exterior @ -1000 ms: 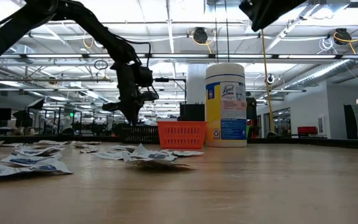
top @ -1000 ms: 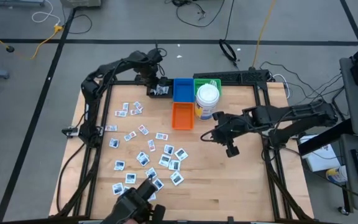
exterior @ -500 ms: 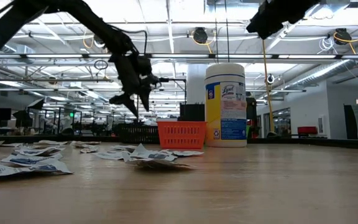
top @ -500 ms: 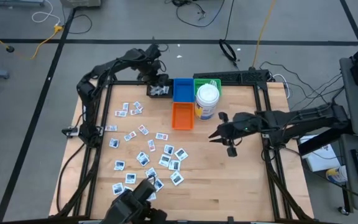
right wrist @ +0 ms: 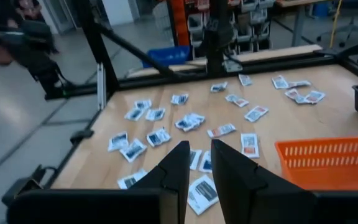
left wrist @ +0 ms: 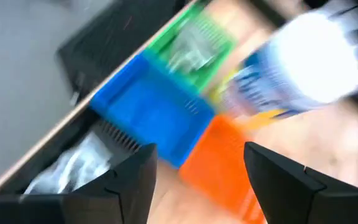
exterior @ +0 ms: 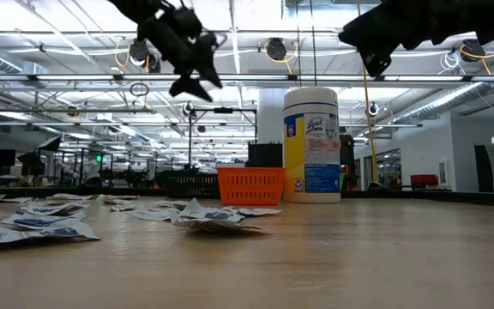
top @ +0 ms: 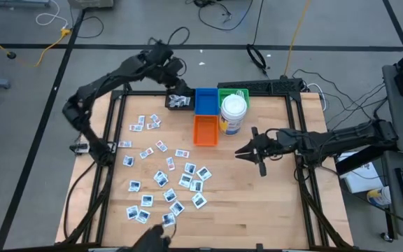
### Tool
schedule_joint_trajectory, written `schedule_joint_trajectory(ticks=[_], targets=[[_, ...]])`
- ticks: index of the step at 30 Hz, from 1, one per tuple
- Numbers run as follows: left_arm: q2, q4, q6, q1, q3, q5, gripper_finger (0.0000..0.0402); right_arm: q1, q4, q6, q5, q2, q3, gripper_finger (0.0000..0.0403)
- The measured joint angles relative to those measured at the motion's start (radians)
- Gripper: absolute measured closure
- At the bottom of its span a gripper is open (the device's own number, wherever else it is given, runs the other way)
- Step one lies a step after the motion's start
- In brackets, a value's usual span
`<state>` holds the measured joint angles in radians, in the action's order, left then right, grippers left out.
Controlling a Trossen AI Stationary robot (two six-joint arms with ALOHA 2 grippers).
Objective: Pick & Place First Aid Supplies
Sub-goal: Put the gray towelette pack into the black bin
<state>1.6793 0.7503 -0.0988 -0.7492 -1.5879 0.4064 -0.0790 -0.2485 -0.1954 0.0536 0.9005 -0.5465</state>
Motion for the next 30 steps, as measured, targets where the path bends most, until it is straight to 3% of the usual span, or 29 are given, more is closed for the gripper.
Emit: schedule_joint_trajectory(ticks=[9,19,25,30], targets=[[-0.323,-0.39,-0.137,0.154,0.376,0.04,0.0173,0.001,-0.11,-0.033,-0.058,-0.029,0.091,0.0344],[-0.579,-0.612,-0.33,0.318,0.694,0.01,0.0174,0.001,-0.446,-0.027,-0.056,-0.053,0.389,0.0344],[-0.684,-0.653,-0.385,0.399,0.79,0.001,0.0174,0.001,-0.619,-0.134,-0.055,-0.056,0.524,0.0344],[-0.717,-0.668,-0.405,0.466,0.795,-0.011,0.0174,0.001,-0.597,-0.042,-0.053,-0.079,0.528,0.0344]])
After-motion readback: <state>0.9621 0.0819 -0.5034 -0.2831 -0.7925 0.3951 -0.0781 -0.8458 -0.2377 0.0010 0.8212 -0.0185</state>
